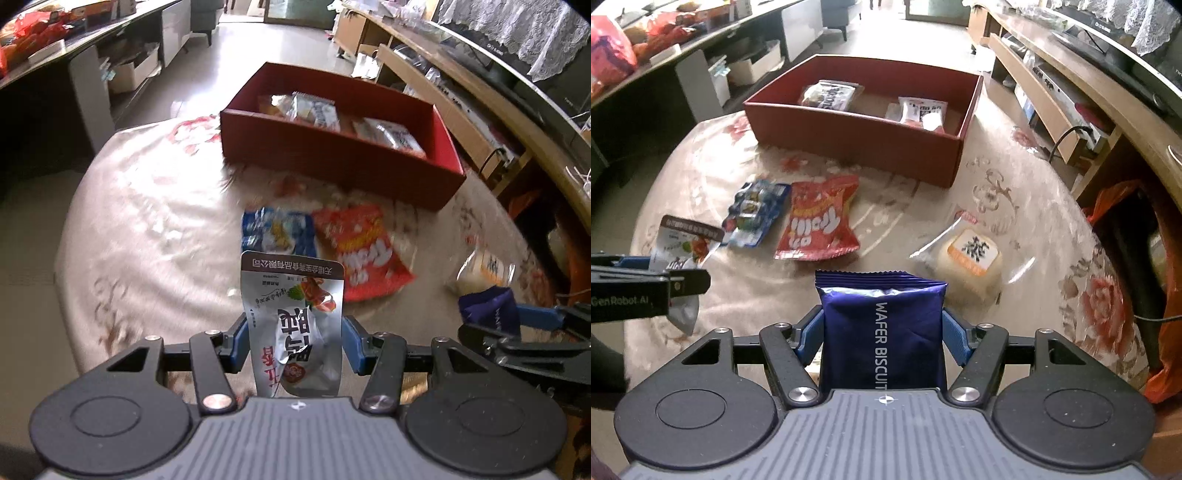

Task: Organize snacks
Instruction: 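Carry the white-red bag with the left gripper while the right carries the wafer pack over the box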

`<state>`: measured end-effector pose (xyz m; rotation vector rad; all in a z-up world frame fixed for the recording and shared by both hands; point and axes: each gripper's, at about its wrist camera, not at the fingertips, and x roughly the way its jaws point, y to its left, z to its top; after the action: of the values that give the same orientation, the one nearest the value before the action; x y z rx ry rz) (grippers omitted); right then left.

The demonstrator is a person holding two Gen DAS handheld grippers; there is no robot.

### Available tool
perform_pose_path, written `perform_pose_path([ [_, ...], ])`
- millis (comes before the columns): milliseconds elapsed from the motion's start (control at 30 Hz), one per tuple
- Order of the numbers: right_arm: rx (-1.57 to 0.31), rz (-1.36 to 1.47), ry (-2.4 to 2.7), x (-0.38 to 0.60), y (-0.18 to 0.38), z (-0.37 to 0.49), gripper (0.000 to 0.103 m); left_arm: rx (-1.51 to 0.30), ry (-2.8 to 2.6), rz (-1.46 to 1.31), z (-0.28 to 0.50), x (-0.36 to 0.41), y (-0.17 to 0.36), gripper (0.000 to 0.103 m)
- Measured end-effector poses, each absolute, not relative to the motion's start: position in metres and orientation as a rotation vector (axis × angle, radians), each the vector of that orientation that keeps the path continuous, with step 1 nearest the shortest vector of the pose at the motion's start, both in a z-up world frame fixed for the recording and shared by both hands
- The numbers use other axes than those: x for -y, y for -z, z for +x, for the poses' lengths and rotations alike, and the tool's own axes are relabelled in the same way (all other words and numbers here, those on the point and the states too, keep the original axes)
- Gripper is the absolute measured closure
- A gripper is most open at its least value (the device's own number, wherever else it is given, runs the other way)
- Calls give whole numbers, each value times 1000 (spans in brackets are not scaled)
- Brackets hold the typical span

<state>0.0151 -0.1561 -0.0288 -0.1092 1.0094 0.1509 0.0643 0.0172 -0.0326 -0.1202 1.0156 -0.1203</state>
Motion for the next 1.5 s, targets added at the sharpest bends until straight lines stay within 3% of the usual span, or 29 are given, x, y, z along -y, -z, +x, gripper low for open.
perform_pose_path([
  [1500, -870, -19, -67, 156, -15, 187, 31, -879, 114, -173, 260, 19, -3, 51],
])
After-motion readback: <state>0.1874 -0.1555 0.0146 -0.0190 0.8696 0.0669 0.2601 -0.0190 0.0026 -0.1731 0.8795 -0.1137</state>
